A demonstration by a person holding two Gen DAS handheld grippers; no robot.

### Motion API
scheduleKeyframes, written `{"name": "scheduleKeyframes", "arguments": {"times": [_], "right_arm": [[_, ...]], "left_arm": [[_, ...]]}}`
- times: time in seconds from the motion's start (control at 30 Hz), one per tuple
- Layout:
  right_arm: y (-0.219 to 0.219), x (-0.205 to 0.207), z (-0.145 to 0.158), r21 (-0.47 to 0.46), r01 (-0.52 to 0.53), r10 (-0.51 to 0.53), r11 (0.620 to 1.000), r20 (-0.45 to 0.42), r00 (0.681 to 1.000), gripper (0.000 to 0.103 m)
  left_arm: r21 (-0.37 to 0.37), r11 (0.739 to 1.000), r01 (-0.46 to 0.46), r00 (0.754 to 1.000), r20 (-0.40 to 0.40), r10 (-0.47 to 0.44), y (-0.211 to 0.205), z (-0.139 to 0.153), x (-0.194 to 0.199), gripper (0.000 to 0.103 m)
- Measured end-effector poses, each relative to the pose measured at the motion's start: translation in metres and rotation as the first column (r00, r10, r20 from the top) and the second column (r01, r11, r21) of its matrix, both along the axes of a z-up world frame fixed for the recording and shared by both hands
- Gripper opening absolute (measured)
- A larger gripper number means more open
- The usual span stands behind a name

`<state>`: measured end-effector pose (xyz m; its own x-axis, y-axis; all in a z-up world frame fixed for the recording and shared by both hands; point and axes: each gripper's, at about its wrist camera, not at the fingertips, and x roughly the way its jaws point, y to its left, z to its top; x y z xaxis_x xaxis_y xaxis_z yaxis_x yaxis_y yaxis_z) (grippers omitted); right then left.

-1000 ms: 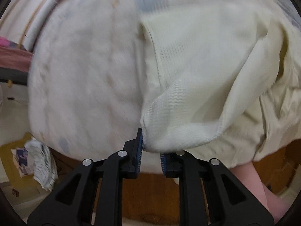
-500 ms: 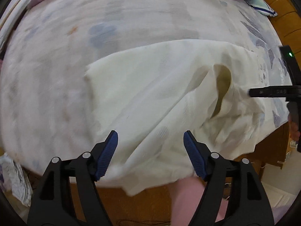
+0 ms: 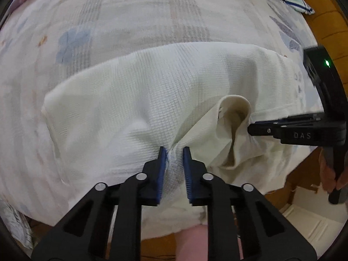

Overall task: Fold large clothes
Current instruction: 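Lift the hem with both tools and fold it over toward the collar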

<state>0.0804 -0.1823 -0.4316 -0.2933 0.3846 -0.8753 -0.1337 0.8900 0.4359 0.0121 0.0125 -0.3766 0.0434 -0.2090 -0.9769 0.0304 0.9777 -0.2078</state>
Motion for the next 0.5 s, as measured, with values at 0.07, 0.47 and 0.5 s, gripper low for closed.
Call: {"name": "scheduleKeyframes", "arguments": {"times": [0.07, 0.47, 0.5], "right_arm": [[-0.007, -0.016, 0.019, -0.016, 0.007, -0.007, 1.0, 0.053, 0.999, 0.002], [-0.022, -0.118, 0.022, -0.055, 0.011, -0.011, 0.998, -0.004, 1.0, 0.002], [-0.02, -0.124, 0.017, -0.078, 0.004, -0.005, 0.997, -0.021, 1.0, 0.004]], "left_arm": [[-0.017, 1.0, -0.005, 1.0, -0.026, 0.004, -0.001, 0.004, -0.015, 0.012], [0.038, 0.997, 0.064, 0.993, -0.105, -0.059, -0.029, -0.025, -0.12, 0.012], [0.04, 0.997, 0.067, 0.992, -0.112, -0.062, -0.031, -0.03, -0.124, 0.012]]}}
